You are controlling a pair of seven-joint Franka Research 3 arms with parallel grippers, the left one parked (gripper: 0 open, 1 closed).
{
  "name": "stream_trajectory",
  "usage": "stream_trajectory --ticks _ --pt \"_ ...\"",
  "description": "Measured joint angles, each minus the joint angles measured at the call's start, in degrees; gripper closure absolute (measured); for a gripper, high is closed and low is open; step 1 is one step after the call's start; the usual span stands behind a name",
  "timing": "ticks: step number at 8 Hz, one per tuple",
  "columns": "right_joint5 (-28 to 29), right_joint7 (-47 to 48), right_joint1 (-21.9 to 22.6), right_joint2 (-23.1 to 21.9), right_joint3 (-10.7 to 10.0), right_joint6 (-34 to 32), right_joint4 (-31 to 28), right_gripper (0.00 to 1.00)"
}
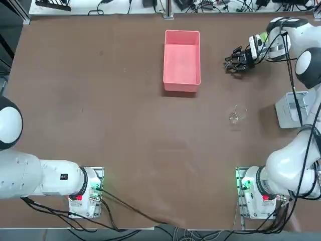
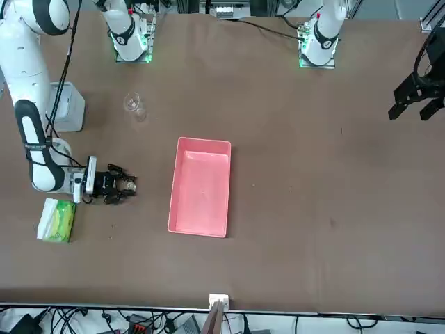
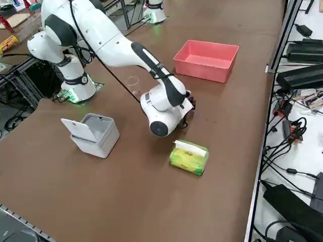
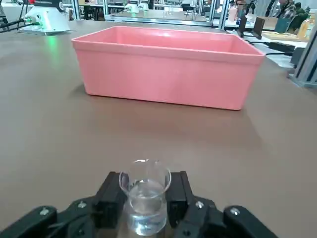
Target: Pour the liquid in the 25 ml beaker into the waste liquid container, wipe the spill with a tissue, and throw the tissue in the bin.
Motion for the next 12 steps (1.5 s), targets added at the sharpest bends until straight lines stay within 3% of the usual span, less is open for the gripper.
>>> stream_trajectory --ticks 5,12 --pt "-1.4 4.1 1.1 -3.0 0.0 0.2 2.1 0.53" --pt "-5.3 20.2 8.2 -15.7 0.1 0.5 1.7 0.53"
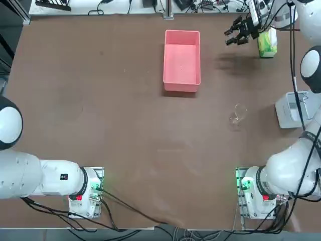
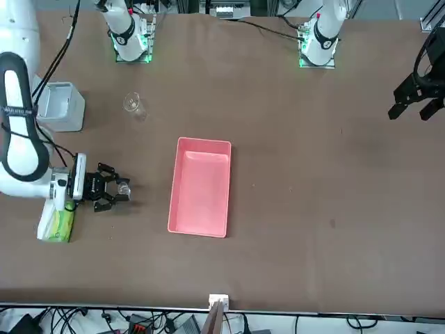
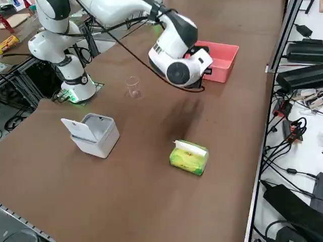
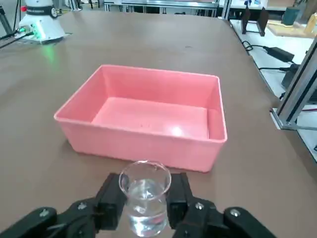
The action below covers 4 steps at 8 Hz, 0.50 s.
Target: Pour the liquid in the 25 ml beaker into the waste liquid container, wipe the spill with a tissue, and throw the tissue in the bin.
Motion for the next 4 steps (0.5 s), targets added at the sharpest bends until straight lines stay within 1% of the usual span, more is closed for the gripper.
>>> stream_trajectory --ticks 2,4 --pt "-0.4 5.1 2.9 -3.1 0.0 2.5 -1.1 0.53" --pt "-1.3 10.9 5.8 -5.1 0.0 5.0 -1.8 0.53"
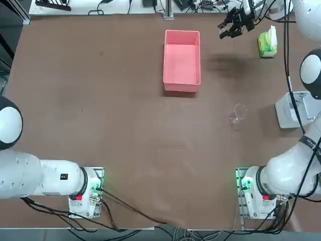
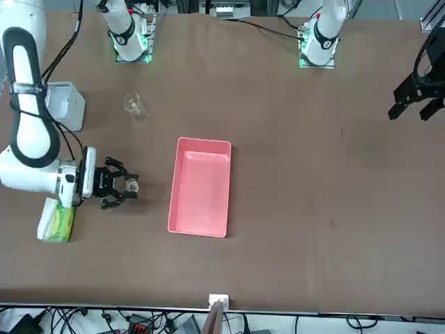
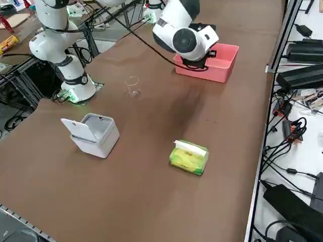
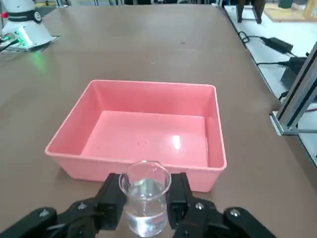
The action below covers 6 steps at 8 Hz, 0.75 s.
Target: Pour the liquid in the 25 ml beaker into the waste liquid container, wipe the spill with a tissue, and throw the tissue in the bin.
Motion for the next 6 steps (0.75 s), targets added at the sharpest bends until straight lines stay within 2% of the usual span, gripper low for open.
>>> stream_trajectory --ticks 3,6 --pt "-3.1 9.8 4.7 -0.4 0.0 7.5 -0.3 0.53" --pt "-12.4 24.5 10.4 -0.4 0.0 12.8 0.0 0.53"
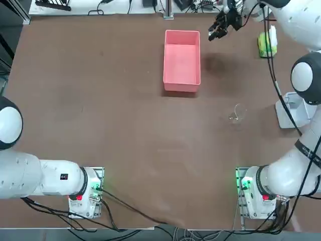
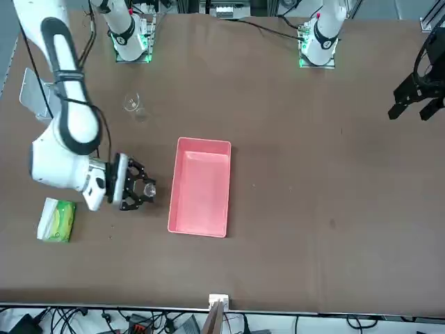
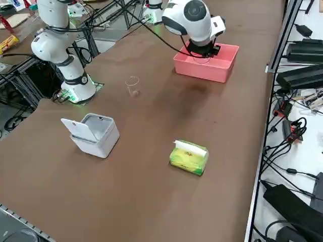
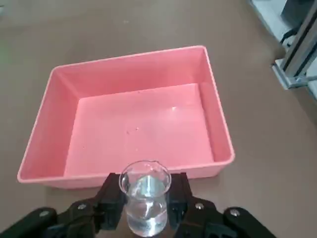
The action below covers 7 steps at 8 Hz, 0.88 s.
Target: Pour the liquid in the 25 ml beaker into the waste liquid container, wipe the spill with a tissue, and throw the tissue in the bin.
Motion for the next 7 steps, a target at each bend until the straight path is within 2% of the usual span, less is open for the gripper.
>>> stream_trajectory --ticks 3,4,6,7 --pt "-3.8 9.3 5.1 1.0 -0.5 1.3 2.5 0.53" --pt "-4.4 11.4 7.4 1.8 -1.8 1.3 3.5 0.53" --pt "-6.7 14.7 12.8 3.0 -6.7 1.3 4.9 0.53" --pt "-8.8 17.0 14.6 3.4 -8.2 1.1 5.3 0.53"
